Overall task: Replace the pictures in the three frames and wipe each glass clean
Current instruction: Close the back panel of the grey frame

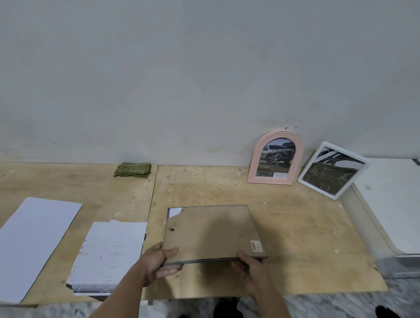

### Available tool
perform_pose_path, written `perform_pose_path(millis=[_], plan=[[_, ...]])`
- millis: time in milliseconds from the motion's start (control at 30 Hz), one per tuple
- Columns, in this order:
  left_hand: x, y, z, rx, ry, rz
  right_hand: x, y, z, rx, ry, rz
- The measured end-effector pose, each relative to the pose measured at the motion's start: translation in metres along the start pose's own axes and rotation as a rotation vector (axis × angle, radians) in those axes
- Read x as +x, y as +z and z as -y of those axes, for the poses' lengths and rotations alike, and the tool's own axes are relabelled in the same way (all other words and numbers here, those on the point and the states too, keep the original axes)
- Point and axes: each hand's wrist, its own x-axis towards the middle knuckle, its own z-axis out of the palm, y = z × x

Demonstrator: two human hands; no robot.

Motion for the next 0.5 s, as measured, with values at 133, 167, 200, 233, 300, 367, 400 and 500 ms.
perform_pose_path(millis=[133,167,200,233,300,367,400,500], plan=[[-0.005,0.005,0.007,0.029,-0.009,0.078,-0.004,0.009,-0.016,-0.013,0.038,0.017],[-0.007,0.007,0.009,0.022,0.005,0.075,-0.004,0.012,-0.019,-0.012,0.03,0.012],[-0.008,0.009,0.01,0.018,0.023,0.065,-0.004,0.013,-0.02,-0.023,0.017,-0.012],[-0.009,0.01,0.01,0.015,0.038,0.053,-0.003,0.015,-0.021,-0.034,0.001,-0.037],[-0.01,0.011,0.01,0.03,0.06,0.027,-0.003,0.018,-0.021,-0.065,-0.016,-0.101],[-0.011,0.012,0.01,0.047,0.064,0.009,-0.005,0.02,-0.022,-0.093,-0.016,-0.153],[-0.011,0.012,0.01,0.062,0.065,-0.002,-0.006,0.022,-0.022,-0.104,-0.013,-0.173],[-0.011,0.013,0.009,0.099,0.077,-0.027,-0.009,0.027,-0.025,-0.126,-0.003,-0.194]])
